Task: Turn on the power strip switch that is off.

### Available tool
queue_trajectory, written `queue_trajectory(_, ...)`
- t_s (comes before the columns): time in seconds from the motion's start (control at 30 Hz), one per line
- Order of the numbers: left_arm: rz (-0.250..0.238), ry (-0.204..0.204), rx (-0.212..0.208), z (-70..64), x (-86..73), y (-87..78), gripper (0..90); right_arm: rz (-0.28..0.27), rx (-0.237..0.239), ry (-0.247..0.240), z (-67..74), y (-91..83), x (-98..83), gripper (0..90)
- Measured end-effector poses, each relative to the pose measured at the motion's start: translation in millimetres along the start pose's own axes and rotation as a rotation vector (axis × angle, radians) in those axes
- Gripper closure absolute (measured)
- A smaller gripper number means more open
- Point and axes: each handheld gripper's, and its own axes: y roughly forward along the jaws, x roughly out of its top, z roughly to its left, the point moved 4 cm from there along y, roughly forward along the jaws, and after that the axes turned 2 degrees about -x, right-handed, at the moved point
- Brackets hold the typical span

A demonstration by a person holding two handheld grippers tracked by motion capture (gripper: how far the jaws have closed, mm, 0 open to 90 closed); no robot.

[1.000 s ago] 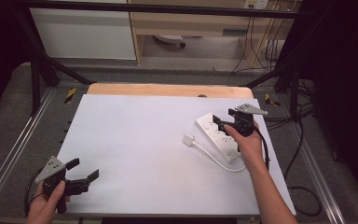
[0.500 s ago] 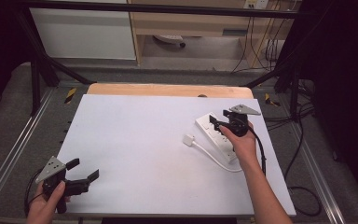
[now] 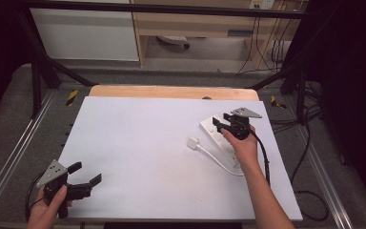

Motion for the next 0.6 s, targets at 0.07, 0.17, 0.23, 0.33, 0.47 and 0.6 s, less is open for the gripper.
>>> queue_trajectory(0.07,-0.001,0.000,0.000,0.1,0.0,-0.1,5.7,0.005,-0.004,0.005,1.5,2.4,-1.3,48.9)
queue_trajectory(0.17,-0.002,-0.001,0.000,0.1,0.1,-0.1,5.7,0.010,-0.003,0.002,3.0,4.2,-2.1,51.3)
queue_trajectory(0.23,-0.001,0.000,-0.001,0.0,0.1,-0.1,5.7,0.006,-0.004,0.001,4.3,5.5,-2.1,53.0)
queue_trajectory(0.33,0.001,0.000,-0.001,-0.3,0.0,0.2,5.7,0.011,0.004,-0.002,7.0,6.5,-2.4,56.4)
queue_trajectory(0.47,0.001,0.000,-0.001,-0.7,0.0,0.4,5.7,0.011,0.008,-0.007,9.6,7.9,-3.0,59.9)
queue_trajectory(0.6,0.001,0.002,-0.003,-0.7,0.0,0.4,5.7,0.011,-0.002,-0.010,11.4,10.3,-4.1,67.0)
